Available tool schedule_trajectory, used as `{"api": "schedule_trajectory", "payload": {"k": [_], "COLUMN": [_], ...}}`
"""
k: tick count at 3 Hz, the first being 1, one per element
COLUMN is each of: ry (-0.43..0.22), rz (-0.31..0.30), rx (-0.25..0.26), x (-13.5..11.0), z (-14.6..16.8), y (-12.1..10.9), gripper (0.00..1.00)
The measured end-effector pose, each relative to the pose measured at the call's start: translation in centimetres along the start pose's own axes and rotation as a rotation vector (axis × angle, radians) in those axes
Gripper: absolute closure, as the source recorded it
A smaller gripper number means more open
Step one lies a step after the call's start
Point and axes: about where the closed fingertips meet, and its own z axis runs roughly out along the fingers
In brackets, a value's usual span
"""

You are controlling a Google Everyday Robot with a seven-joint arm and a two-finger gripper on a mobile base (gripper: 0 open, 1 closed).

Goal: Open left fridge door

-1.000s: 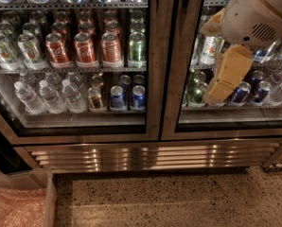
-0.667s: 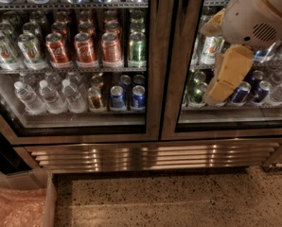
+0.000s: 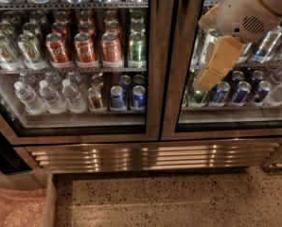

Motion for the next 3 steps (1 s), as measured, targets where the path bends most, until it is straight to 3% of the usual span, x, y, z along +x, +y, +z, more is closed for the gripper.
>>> {"api": "schedule_trajectory", "payload": {"k": [1,2,3], "ry": [-0.078,-0.088,-0.125], "rz": [0.025,0.023,0.044], "rx": [0.110,0.127,0.111], "x": [-1.58,-1.90,-2.26], "z": [-0.74,-0.80,-0.01], "y": [-3.59,-3.99,-4.44], "gripper": [0.00,0.00,0.00]}}
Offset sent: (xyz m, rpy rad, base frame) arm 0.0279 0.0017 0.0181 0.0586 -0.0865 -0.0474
